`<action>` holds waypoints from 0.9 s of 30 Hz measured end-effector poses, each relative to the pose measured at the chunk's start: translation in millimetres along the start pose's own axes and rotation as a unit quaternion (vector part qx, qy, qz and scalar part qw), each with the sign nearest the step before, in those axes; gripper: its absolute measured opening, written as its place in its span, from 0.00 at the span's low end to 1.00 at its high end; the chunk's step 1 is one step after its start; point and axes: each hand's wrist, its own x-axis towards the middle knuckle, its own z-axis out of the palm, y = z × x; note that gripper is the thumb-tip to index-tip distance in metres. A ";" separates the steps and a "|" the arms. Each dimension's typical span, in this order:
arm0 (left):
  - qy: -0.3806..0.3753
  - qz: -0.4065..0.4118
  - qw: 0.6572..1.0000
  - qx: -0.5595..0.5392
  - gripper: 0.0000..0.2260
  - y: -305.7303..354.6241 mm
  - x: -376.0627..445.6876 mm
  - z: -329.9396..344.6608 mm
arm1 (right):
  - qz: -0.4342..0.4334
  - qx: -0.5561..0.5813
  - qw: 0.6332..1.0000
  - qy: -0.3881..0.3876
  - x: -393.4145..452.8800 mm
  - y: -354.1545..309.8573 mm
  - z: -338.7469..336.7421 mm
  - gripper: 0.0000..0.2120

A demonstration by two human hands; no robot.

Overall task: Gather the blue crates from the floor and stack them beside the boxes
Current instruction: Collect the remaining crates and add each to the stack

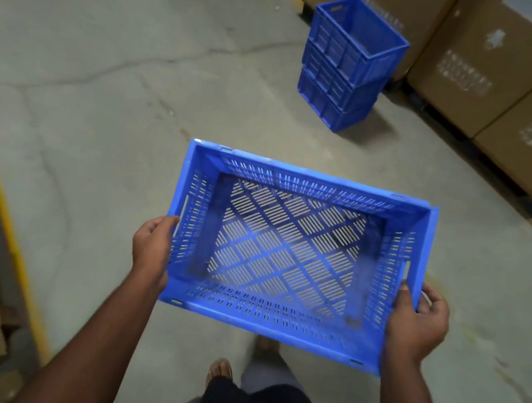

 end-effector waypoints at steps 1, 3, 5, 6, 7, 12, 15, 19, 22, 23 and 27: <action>-0.001 0.000 1.000 -0.008 0.04 9.8 18.2 9.0 | 0.001 0.001 1.000 0.000 5.5 -7.1 20.5 0.09; -0.004 0.004 1.000 -0.015 0.04 30.2 57.7 30.9 | -0.006 -0.002 1.000 0.001 18.2 -18.4 63.7 0.09; -0.012 0.009 1.000 -0.023 0.04 52.7 102.4 58.4 | -0.010 0.002 1.000 0.009 35.9 -29.7 112.3 0.10; -0.017 0.011 0.999 -0.026 0.04 62.8 117.7 69.1 | -0.008 0.004 1.000 0.012 42.9 -35.1 131.8 0.10; -0.017 0.013 0.999 -0.027 0.04 72.9 133.0 78.8 | -0.005 0.003 1.000 0.015 49.3 -41.9 151.7 0.11; -0.008 0.033 0.999 -0.031 0.06 147.1 244.0 145.1 | -0.007 0.019 1.000 -0.003 97.7 -94.6 286.8 0.10; 0.006 0.041 0.999 -0.028 0.07 185.8 303.8 180.9 | -0.018 0.025 0.999 -0.013 128.4 -130.4 366.9 0.09; -0.020 0.060 0.998 0.022 0.01 237.7 387.1 225.1 | -0.023 0.011 1.000 -0.010 162.0 -172.3 460.1 0.11; -0.044 0.075 0.994 0.063 0.10 270.6 465.2 269.0 | -0.022 0.008 1.000 0.002 189.4 -192.2 533.9 0.13; -0.048 0.076 0.993 0.071 0.11 281.0 492.2 285.6 | -0.024 0.007 1.000 0.009 198.3 -198.5 558.9 0.13; -0.088 0.079 0.987 0.109 0.14 328.3 598.0 361.8 | -0.017 -0.002 0.999 0.049 236.0 -226.5 651.4 0.13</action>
